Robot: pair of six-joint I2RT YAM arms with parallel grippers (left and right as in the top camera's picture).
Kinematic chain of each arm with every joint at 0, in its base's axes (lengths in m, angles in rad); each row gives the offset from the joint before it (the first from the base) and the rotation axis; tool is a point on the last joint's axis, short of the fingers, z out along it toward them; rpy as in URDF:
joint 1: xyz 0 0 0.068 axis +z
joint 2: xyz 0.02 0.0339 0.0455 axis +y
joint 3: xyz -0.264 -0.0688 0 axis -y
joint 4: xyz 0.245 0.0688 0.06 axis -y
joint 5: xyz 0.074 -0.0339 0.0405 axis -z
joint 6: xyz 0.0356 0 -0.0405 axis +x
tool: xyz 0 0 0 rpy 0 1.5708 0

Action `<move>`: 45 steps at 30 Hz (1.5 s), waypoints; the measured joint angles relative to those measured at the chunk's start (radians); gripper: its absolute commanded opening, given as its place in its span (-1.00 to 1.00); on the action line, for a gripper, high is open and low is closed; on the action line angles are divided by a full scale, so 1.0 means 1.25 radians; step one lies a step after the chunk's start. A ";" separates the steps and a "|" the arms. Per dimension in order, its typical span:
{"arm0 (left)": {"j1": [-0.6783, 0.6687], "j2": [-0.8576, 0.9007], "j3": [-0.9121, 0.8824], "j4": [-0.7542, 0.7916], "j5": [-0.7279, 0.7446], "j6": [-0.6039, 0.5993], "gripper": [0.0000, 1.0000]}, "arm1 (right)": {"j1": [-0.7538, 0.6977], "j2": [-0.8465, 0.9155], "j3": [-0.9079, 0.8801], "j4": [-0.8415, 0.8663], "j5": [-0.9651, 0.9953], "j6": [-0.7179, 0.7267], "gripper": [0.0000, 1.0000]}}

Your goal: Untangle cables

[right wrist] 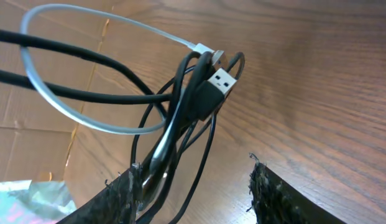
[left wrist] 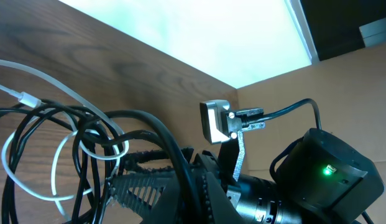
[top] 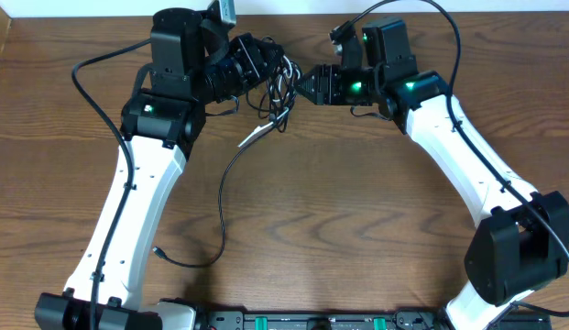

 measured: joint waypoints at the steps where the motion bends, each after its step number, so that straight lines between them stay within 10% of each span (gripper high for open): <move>1: 0.000 0.000 0.000 0.000 0.000 -0.002 -0.85 | 0.000 0.000 0.000 0.000 0.002 0.000 0.06; 45: 0.000 0.000 0.000 0.020 -0.033 -0.085 -0.85 | -0.017 0.000 0.000 0.068 -0.019 0.080 -0.10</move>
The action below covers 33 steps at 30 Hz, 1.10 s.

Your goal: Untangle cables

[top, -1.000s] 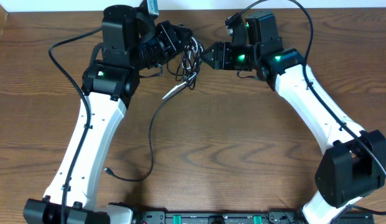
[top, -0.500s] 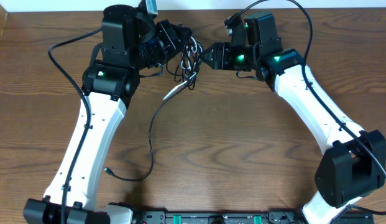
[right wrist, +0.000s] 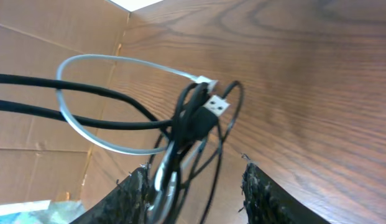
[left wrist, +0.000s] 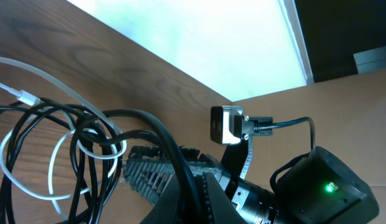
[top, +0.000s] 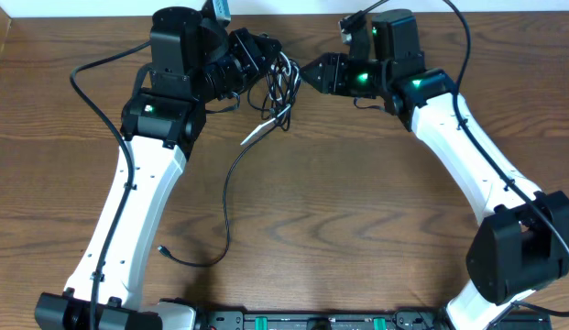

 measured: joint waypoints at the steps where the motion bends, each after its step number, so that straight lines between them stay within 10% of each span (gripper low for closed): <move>1: 0.000 0.000 0.000 0.000 0.000 0.000 -0.84 | 0.004 0.000 0.000 0.002 -0.002 0.004 -0.11; 15: 0.000 0.002 0.000 0.000 0.000 -0.043 -0.85 | 0.082 0.050 0.000 0.030 0.062 0.060 -0.46; 22: 0.000 0.013 0.000 -0.003 0.001 -0.053 -0.85 | 0.087 0.098 0.000 0.052 0.055 0.069 -0.98; 33: -0.005 0.013 0.000 -0.052 -0.005 0.049 -0.85 | 0.005 0.097 0.007 -0.034 -0.011 0.008 -0.98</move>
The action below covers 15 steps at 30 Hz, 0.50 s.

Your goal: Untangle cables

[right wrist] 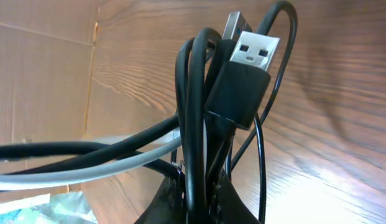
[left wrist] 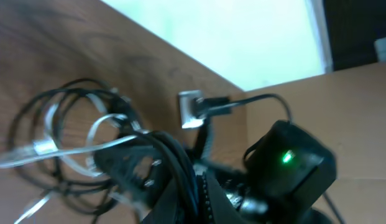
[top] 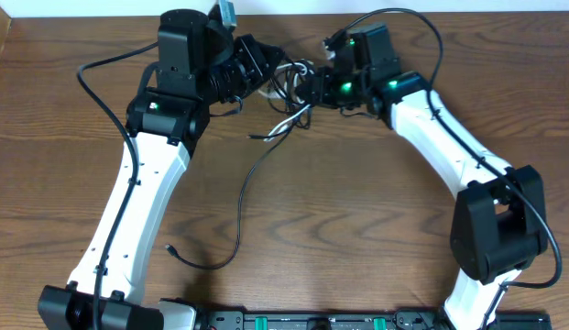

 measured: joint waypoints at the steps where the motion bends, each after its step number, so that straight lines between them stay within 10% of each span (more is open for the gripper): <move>1: 0.000 0.000 0.000 -0.013 -0.009 0.005 -0.85 | -0.008 0.000 0.000 -0.008 -0.004 -0.007 -0.98; 15: -0.009 0.008 0.000 -0.066 -0.085 0.062 -0.86 | -0.093 -0.035 0.001 -0.124 -0.035 -0.106 -0.98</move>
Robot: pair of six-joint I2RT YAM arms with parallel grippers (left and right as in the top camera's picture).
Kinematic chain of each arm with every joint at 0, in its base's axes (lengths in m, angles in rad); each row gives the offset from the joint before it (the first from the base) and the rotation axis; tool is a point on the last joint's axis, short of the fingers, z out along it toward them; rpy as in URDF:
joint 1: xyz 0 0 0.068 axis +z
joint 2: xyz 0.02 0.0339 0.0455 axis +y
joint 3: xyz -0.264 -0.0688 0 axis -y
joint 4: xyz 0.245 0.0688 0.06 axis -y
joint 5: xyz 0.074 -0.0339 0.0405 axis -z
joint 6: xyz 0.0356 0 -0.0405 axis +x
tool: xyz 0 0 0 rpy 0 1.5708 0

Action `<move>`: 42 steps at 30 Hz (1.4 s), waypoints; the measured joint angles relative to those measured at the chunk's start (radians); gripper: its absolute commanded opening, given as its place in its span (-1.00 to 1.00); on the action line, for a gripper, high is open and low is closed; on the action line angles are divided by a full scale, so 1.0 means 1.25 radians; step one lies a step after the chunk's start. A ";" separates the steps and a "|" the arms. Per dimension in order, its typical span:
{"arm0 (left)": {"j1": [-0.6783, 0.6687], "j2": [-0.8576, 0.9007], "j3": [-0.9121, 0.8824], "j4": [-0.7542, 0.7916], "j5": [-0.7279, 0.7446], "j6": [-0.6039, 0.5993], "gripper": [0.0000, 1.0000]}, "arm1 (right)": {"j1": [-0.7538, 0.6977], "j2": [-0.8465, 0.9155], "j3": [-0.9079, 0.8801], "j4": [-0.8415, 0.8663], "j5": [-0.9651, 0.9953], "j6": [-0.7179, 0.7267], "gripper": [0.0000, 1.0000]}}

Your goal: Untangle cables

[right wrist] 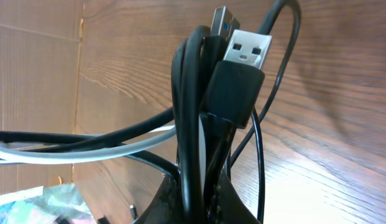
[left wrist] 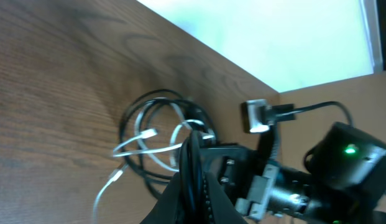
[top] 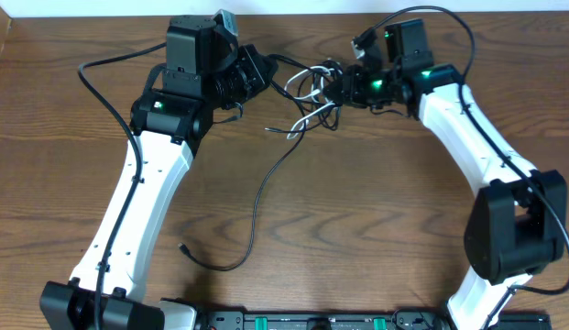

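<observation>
A tangle of black and white cables (top: 307,92) hangs between my two grippers near the table's far edge. My left gripper (top: 258,79) is shut on black strands (left wrist: 194,163) of the bundle; loops of white cable (left wrist: 156,135) spread just beyond its fingers. My right gripper (top: 344,88) is shut on several black strands (right wrist: 191,124) right below a black USB plug (right wrist: 237,71). A white cable (right wrist: 87,153) crosses behind them. One long black cable (top: 257,197) trails from the tangle toward the front, ending in a small plug (top: 185,248).
The wooden table (top: 357,229) is bordered by cardboard walls at the back (right wrist: 37,81). Each arm's own black supply cable loops above it, on the left (top: 101,69) and on the right (top: 421,14). A rail (top: 293,321) runs along the front edge.
My right gripper, still shut on the black strands, has moved to the right, away from the left one. The tangle is drawn wider between them, and the trailing cable's end has shifted right.
At first my left gripper held the tangle while the right stood open with its fingers beside the strands. It was still open a moment later. Then it was shut on the black strands below the USB plug, and now the two grippers stand further apart.
</observation>
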 measured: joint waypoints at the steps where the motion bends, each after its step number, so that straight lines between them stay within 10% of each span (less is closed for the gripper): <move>1: -0.001 0.000 0.000 -0.006 0.000 0.003 -0.85 | -0.005 -0.008 0.000 -0.009 0.005 -0.006 -0.98; 42: -0.013 0.001 0.000 -0.185 -0.044 0.383 -0.85 | -0.042 -0.155 0.000 -0.191 0.084 -0.121 -0.98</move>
